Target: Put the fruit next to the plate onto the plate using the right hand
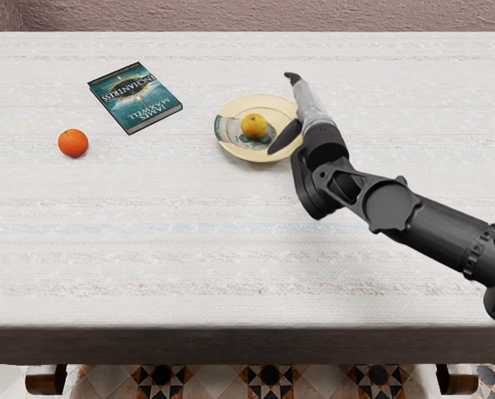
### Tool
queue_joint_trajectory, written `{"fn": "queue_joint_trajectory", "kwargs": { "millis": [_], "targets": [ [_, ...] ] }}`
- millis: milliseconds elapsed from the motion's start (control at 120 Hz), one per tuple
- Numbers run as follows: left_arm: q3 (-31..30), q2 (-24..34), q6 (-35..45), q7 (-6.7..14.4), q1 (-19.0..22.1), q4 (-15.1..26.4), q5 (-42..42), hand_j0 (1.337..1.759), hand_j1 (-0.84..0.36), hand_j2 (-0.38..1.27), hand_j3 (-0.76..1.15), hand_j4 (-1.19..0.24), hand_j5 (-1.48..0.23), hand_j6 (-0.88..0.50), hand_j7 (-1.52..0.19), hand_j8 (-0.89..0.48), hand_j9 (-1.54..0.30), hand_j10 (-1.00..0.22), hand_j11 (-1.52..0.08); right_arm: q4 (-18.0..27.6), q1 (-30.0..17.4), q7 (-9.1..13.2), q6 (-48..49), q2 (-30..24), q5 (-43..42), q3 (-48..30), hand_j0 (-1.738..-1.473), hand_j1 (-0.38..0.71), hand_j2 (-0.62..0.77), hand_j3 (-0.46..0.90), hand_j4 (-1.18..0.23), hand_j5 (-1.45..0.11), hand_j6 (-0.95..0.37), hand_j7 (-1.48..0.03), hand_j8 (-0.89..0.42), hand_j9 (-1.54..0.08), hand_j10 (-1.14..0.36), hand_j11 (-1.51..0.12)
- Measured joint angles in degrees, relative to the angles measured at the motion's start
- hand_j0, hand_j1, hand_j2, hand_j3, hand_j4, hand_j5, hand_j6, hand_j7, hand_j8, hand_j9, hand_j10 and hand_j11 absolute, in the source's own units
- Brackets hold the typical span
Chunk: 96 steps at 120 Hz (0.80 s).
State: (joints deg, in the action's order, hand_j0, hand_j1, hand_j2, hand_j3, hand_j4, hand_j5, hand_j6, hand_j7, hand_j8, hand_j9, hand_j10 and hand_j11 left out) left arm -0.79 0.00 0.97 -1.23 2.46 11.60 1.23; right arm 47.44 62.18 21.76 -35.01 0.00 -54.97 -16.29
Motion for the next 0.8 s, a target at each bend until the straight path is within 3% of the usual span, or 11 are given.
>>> {"fn": "queue_joint_trajectory", "kwargs": {
  "millis": [67, 142, 225, 317, 425, 542, 675, 800],
  "targets": [
    [0.00, 0.00, 0.00, 0.00, 0.00, 0.00, 0.00, 1.658, 0.35, 0.00, 0.00, 0.00, 0.00, 0.00, 0.00, 0.00, 0.00, 0.00, 0.00, 3.82, 1.01, 2.87, 1.47, -0.85, 0.26, -0.11, -1.658, -0.26, 0.01, 0.00, -0.09, -0.11, -0.08, -0.11, -0.07, -0.11, -0.09, -0.11],
    [0.04, 0.00, -0.02, 0.00, 0.00, 0.02, 0.02, 1.658, 0.35, 0.00, 0.00, 0.00, 0.00, 0.00, 0.00, 0.00, 0.00, 0.00, 0.00, 13.27, 1.41, 5.16, 7.35, -7.75, 3.43, -2.36, -1.658, -0.28, 0.01, 0.00, -0.06, -0.08, -0.06, -0.08, -0.05, -0.08, -0.06, -0.08],
    [-0.01, 0.00, -0.15, 0.00, 0.00, 0.06, 0.06, 1.658, 0.35, 0.00, 0.00, 0.00, 0.00, 0.00, 0.00, 0.00, 0.00, 0.00, 0.00, 22.90, 0.83, 6.22, 17.40, -18.17, 9.48, -6.69, -1.658, -0.30, 0.01, 0.00, -0.05, -0.06, -0.05, -0.06, -0.04, -0.06, -0.05, -0.06],
    [-0.05, 0.00, -0.37, 0.00, 0.00, 0.11, 0.08, 1.658, 0.35, 0.00, 0.00, 0.00, 0.00, 0.00, 0.00, 0.00, 0.00, 0.00, 0.00, 28.00, -2.99, 6.58, 32.61, -26.40, 15.69, -14.83, -1.658, -0.31, 0.00, 0.00, -0.03, -0.04, -0.03, -0.04, -0.03, -0.05, -0.04, -0.05],
    [-0.13, 0.00, -0.47, 0.00, 0.70, 0.15, 0.27, 1.658, 0.35, 0.00, 0.00, 0.00, 0.00, 0.00, 0.00, 0.00, 0.00, 0.00, 0.00, 30.15, -10.75, 6.73, 50.68, -31.23, 18.95, -27.22, -1.658, -0.32, 0.00, 0.00, -0.03, -0.03, -0.03, -0.03, -0.02, -0.03, -0.03, -0.03],
    [-0.20, 0.00, -0.51, 0.05, 0.70, 0.17, 0.32, 1.658, 0.35, 0.00, 0.00, 0.00, 0.00, 0.00, 0.00, 0.00, 0.00, 0.00, 0.00, 30.54, -17.52, 6.78, 61.93, -34.32, 20.21, -36.50, -1.658, -0.33, 0.00, 0.00, -0.02, -0.03, -0.02, -0.03, -0.02, -0.03, -0.02, -0.03],
    [-0.14, 0.00, -0.52, 0.08, 0.55, 0.17, 0.30, 1.658, 0.35, 0.00, 0.00, 0.00, 0.00, 0.00, 0.00, 0.00, 0.00, 0.00, 0.00, 28.21, -23.91, 6.40, 67.77, -37.27, 22.21, -44.63, -1.658, -0.33, 0.00, 0.00, -0.02, -0.02, -0.02, -0.02, -0.02, -0.02, -0.02, -0.02],
    [-0.06, 0.00, -0.53, 0.08, 0.35, 0.18, 0.19, 1.658, 0.35, 0.00, 0.00, 0.00, 0.00, 0.00, 0.00, 0.00, 0.00, 0.00, 0.00, 26.66, -26.53, 5.83, 69.34, -38.99, 22.85, -47.40, -1.658, -0.33, 0.00, 0.00, -0.02, -0.02, -0.02, -0.02, -0.01, -0.02, -0.02, -0.02]
  ]
}}
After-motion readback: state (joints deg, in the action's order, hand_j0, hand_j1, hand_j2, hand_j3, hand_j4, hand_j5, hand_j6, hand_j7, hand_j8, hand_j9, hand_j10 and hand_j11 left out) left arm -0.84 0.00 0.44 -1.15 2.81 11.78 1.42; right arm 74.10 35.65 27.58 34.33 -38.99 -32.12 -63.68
